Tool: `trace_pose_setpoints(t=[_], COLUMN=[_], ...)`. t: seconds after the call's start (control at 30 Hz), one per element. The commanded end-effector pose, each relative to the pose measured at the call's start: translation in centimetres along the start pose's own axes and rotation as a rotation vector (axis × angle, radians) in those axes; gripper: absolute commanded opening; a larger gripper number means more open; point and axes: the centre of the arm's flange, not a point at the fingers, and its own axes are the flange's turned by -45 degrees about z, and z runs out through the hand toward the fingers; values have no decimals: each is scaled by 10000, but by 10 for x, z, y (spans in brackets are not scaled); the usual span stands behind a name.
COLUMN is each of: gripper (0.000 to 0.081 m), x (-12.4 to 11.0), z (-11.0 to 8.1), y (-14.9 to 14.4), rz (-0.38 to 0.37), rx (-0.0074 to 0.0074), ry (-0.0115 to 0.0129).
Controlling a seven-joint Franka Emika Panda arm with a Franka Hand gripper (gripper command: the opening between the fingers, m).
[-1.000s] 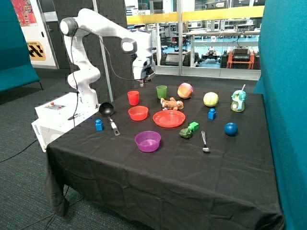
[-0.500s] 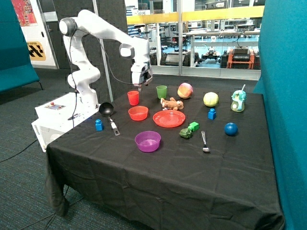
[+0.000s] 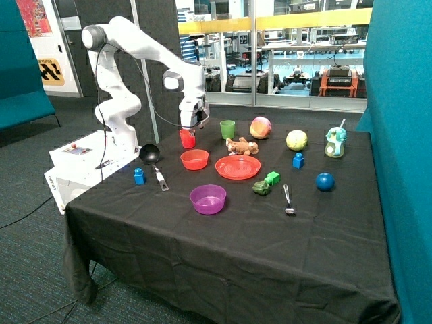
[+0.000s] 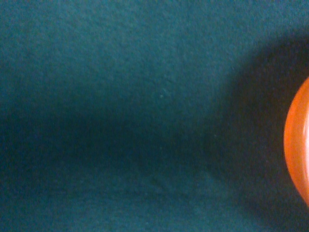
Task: Place the bowl on the plate and the cup in the bowl matching the color
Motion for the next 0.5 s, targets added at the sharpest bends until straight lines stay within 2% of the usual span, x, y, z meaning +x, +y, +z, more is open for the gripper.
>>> trace_pose_setpoints(t=[0.0,0.27,0.47], gripper=[74,96,200], x=[-7,-4,1], z=[18,24,24], y=[13,24,33], rz=[-221,-264,-228], rx=[-14,-14,-14], ry=[-1,-1,-1])
